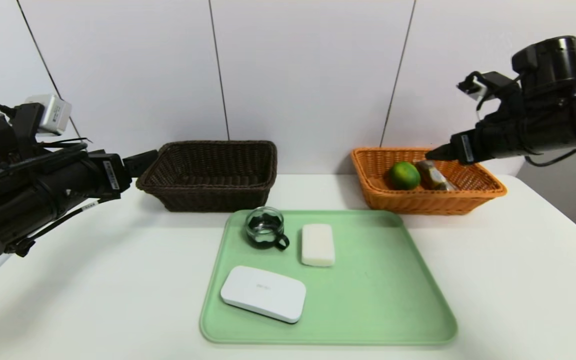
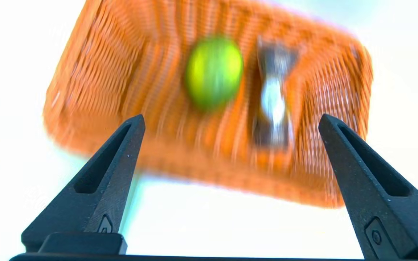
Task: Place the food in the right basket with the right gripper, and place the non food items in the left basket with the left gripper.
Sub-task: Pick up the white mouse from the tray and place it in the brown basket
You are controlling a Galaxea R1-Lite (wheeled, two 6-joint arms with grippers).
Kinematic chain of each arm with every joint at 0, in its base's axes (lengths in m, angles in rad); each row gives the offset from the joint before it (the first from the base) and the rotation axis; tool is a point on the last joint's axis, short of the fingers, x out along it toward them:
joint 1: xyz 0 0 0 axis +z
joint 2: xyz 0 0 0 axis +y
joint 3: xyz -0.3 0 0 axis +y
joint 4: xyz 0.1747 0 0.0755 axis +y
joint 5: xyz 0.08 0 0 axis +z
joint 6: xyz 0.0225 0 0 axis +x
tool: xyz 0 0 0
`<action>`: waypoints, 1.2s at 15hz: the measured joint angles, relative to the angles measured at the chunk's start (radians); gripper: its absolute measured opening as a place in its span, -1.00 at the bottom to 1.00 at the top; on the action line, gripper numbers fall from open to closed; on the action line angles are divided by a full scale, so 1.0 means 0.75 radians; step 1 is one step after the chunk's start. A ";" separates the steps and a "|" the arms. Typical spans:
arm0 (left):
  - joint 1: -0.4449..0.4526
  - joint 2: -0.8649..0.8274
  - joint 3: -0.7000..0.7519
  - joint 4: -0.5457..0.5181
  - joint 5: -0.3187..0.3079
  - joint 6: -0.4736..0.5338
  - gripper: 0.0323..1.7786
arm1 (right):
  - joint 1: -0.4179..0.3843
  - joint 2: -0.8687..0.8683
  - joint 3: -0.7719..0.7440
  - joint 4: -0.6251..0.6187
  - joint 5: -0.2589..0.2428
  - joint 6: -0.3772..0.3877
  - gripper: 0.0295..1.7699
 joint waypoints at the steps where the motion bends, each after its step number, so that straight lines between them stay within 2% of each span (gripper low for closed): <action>1: -0.005 -0.003 0.007 -0.010 0.000 -0.001 0.90 | 0.000 -0.083 0.100 -0.015 0.002 0.018 0.88; 5: -0.138 -0.027 -0.007 0.018 -0.010 0.053 0.90 | 0.001 -0.400 0.441 -0.032 0.046 0.042 0.90; 7: -0.257 -0.033 -0.024 0.112 -0.028 0.201 0.90 | -0.001 -0.538 0.580 -0.033 0.074 0.047 0.91; 9: -0.370 -0.032 -0.089 0.270 -0.087 0.372 0.90 | -0.005 -0.647 0.687 -0.035 0.086 0.054 0.91; 11: -0.432 -0.023 -0.223 0.512 -0.189 0.539 0.90 | -0.005 -0.718 0.754 -0.036 0.118 0.055 0.91; 14: -0.473 0.033 -0.569 1.025 -0.350 0.926 0.35 | 0.001 -0.797 0.828 -0.036 0.184 0.052 0.91; 16: -0.487 0.110 -0.849 1.424 -0.392 1.208 0.06 | -0.001 -0.839 0.878 -0.036 0.222 0.052 0.91; 18: -0.517 0.207 -1.083 1.770 -0.364 1.461 -0.15 | -0.004 -0.871 0.923 -0.036 0.245 0.052 0.91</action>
